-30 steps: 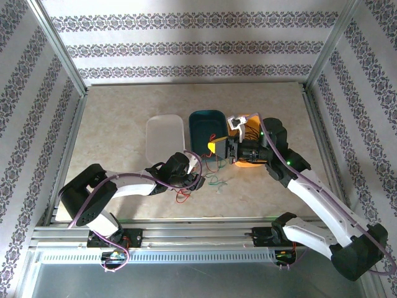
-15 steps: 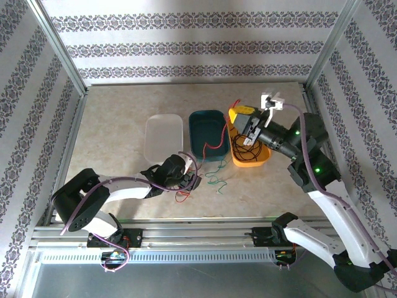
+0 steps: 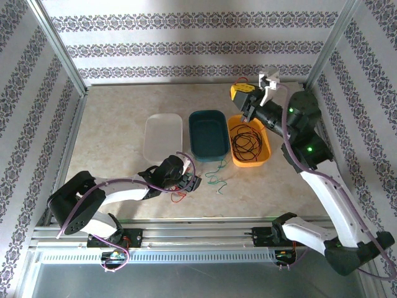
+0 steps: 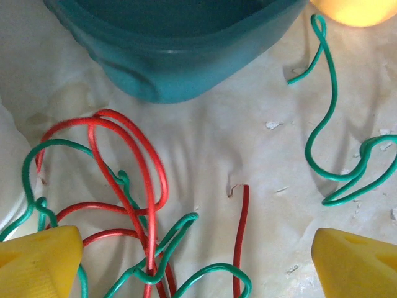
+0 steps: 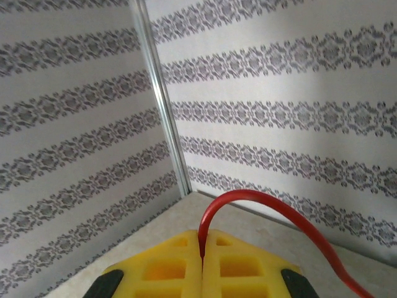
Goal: Untangle the cables
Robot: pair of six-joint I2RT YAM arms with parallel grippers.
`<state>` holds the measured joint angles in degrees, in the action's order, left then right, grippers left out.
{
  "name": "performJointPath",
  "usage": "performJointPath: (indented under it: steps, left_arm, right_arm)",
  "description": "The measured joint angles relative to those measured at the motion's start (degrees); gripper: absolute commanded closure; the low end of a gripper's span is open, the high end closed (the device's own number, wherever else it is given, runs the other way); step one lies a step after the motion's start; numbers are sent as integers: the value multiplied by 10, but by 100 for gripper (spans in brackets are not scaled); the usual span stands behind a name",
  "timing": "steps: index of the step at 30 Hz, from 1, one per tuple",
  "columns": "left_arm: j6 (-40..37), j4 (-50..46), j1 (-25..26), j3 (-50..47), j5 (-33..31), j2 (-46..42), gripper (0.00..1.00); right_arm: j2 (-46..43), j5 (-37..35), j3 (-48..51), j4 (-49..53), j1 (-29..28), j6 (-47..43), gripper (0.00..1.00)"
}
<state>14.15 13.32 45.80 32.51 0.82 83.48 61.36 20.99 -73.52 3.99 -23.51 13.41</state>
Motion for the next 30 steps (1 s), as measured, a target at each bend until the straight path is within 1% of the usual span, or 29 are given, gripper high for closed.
performJointPath:
  steps: [6, 10, 14, 19, 22, 26, 30]
  left_arm:
    - [3, 0, 0, 5, 0, -34, 2]
    - [16, 0, 0, 14, -21, -72, 1]
    - [40, 0, 0, 14, -77, -113, 1]
    - [87, -7, -2, -1, -186, -160, 1]
    - [121, -26, -8, -24, -231, -189, 1]
    - [158, -55, -15, -51, -262, -216, 1]
    - [180, -71, -17, -68, -275, -226, 1]
  right_arm:
    - [48, 0, 2, -3, 17, -3, 100]
    - [72, 1, 1, -9, 20, -3, 100]
    - [101, 9, -17, -8, 20, -5, 100]
    - [136, 10, -68, -9, 20, -21, 100]
    - [144, 10, -100, -10, 20, -31, 100]
    - [146, 11, -128, -16, 20, -36, 100]
    - [150, 20, -134, -26, 20, -36, 100]
